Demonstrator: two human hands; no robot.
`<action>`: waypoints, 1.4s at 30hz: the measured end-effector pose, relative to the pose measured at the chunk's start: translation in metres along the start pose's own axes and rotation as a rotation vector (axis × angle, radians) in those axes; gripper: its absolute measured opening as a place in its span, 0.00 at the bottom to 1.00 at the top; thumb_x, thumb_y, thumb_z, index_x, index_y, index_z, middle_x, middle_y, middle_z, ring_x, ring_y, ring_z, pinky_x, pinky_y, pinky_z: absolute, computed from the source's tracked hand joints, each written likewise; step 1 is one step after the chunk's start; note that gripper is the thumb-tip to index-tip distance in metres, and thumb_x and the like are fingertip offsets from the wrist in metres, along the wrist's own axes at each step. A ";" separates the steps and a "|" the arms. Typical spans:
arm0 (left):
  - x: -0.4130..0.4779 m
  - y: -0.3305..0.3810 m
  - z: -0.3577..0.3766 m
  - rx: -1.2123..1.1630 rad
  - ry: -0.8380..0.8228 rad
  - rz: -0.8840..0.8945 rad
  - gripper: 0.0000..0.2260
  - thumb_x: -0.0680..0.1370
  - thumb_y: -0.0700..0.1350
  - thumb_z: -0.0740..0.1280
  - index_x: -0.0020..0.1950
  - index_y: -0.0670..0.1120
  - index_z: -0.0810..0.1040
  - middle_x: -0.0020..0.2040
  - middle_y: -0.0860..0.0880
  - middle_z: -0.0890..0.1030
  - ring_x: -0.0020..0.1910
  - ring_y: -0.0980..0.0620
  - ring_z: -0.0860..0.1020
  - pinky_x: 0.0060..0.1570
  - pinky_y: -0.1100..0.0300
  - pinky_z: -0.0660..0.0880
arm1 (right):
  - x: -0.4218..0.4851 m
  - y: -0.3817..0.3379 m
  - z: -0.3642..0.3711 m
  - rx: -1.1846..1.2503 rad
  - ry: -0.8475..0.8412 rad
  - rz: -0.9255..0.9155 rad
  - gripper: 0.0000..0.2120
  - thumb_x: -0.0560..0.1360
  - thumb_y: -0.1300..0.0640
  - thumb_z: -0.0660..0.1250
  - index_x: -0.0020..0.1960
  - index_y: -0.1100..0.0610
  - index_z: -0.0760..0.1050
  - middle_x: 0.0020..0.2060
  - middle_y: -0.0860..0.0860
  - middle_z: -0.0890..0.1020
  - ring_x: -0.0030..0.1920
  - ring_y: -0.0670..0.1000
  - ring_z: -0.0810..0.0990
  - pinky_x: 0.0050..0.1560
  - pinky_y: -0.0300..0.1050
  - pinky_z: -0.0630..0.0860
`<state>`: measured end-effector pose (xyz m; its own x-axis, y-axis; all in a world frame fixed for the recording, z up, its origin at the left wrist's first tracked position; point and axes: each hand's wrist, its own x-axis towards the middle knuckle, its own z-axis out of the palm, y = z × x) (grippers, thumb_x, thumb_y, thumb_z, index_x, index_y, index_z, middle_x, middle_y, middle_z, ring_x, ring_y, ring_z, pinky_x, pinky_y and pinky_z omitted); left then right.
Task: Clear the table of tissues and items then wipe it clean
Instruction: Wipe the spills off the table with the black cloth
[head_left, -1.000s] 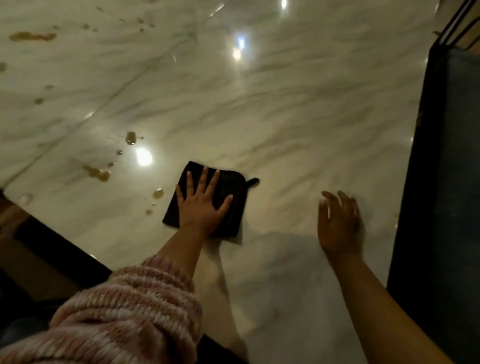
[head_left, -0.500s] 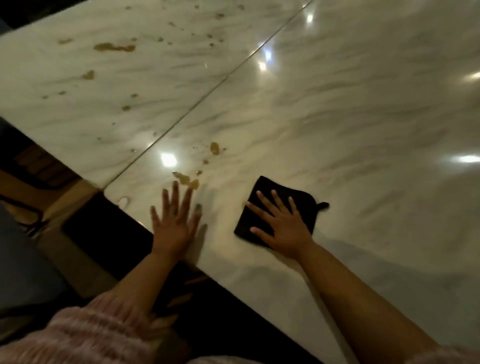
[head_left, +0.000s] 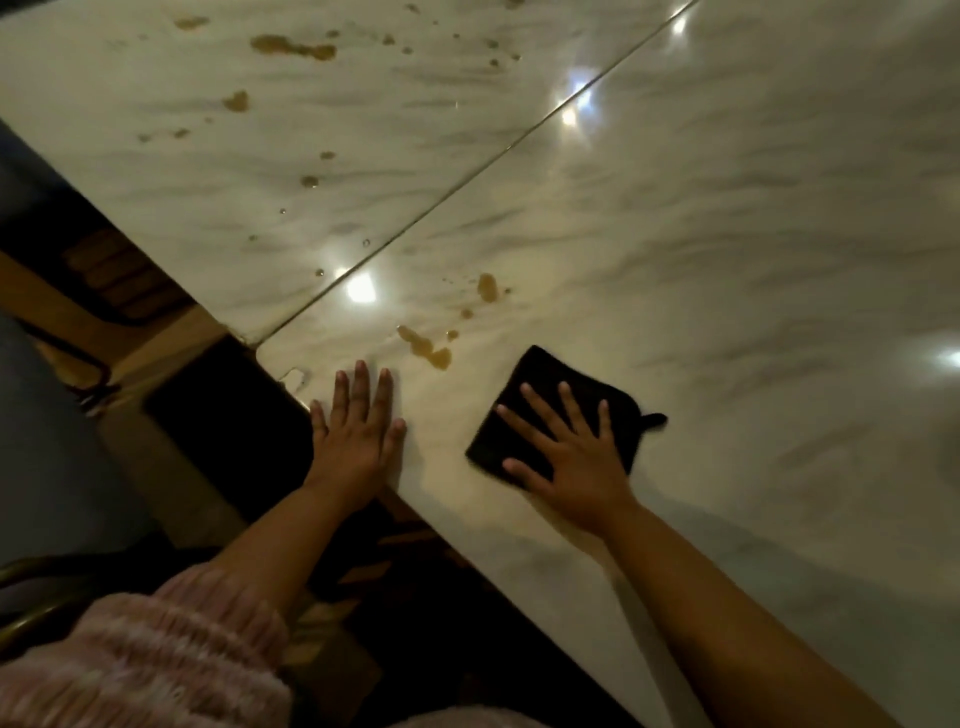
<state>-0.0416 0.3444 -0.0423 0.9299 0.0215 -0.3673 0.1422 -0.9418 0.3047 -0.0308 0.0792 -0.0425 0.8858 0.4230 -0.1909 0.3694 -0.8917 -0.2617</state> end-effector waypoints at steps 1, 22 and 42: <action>-0.001 0.001 0.000 0.001 -0.006 0.000 0.28 0.76 0.61 0.38 0.70 0.54 0.27 0.70 0.53 0.25 0.68 0.54 0.25 0.66 0.49 0.27 | 0.000 0.018 -0.007 -0.006 0.003 0.047 0.31 0.68 0.24 0.36 0.71 0.29 0.40 0.73 0.35 0.41 0.76 0.52 0.37 0.71 0.65 0.36; 0.023 -0.063 -0.035 -0.064 0.045 -0.219 0.26 0.81 0.58 0.43 0.70 0.56 0.28 0.69 0.58 0.26 0.70 0.58 0.29 0.68 0.48 0.28 | 0.199 0.029 -0.052 0.010 0.066 0.409 0.31 0.76 0.31 0.46 0.75 0.38 0.42 0.77 0.47 0.41 0.74 0.64 0.36 0.69 0.70 0.35; 0.025 -0.069 -0.026 -0.097 0.111 -0.181 0.27 0.80 0.61 0.42 0.74 0.56 0.32 0.73 0.57 0.29 0.72 0.58 0.30 0.67 0.48 0.27 | 0.212 -0.046 -0.032 -0.019 0.051 0.247 0.27 0.78 0.36 0.47 0.75 0.39 0.45 0.77 0.47 0.43 0.74 0.66 0.36 0.67 0.73 0.35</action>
<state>-0.0191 0.4183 -0.0500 0.9172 0.2288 -0.3262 0.3368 -0.8825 0.3281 0.1493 0.2049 -0.0405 0.9627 0.1838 -0.1984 0.1449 -0.9699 -0.1956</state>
